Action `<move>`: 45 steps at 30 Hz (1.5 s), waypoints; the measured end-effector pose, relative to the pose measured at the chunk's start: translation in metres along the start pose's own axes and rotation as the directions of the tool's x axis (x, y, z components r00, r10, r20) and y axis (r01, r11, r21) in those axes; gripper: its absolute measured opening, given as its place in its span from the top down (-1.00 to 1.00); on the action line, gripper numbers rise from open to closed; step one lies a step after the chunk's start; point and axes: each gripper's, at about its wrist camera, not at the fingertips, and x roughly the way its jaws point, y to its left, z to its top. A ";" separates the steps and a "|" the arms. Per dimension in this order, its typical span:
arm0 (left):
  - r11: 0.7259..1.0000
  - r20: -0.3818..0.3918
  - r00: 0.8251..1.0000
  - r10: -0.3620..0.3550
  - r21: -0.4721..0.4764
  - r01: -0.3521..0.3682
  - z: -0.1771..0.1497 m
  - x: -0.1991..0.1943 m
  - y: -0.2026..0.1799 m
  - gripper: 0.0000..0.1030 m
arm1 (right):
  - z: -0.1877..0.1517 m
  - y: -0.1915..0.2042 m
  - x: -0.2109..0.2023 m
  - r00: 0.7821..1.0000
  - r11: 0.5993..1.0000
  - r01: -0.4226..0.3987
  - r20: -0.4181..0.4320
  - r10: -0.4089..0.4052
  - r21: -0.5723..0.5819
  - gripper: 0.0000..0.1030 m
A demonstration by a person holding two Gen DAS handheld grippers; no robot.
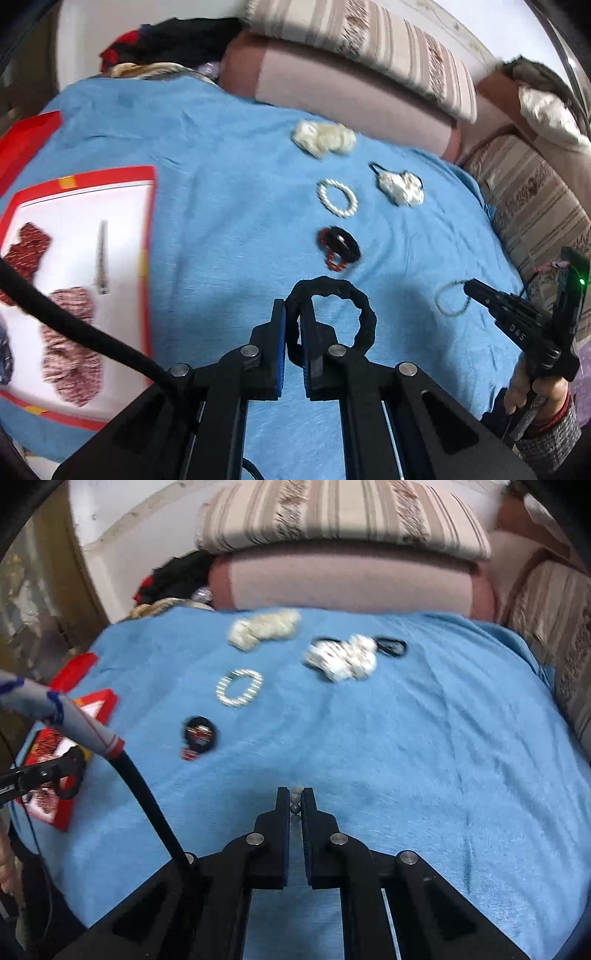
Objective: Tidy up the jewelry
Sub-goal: 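Carry hair tie and pearl bracelet into the white tray and open both tools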
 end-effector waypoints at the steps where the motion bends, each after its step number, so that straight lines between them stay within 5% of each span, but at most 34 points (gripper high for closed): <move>1: 1.000 0.010 1.000 0.009 -0.010 -0.008 0.000 -0.006 0.006 0.87 | 0.003 0.008 -0.004 1.000 1.000 -0.015 0.006 0.015 -0.009 0.88; 16: 0.963 0.065 0.977 0.204 -0.195 -0.188 0.006 -0.058 0.141 0.87 | 0.054 0.165 0.008 0.971 0.948 -0.237 -0.034 0.235 -0.212 0.87; 30: 0.915 -0.009 0.953 0.304 -0.274 -0.295 0.069 -0.010 0.245 0.87 | 0.094 0.334 0.093 0.905 0.847 -0.423 -0.185 0.382 -0.321 0.87; 36: 0.891 -0.043 0.948 0.314 -0.332 -0.310 0.081 0.013 0.290 0.87 | 0.104 0.352 0.147 0.875 0.851 -0.469 -0.258 0.410 -0.237 0.87; 45: 0.897 -0.043 0.954 0.296 -0.331 -0.293 0.086 0.026 0.295 0.86 | 0.104 0.339 0.196 0.894 0.896 -0.404 -0.288 0.344 -0.184 0.87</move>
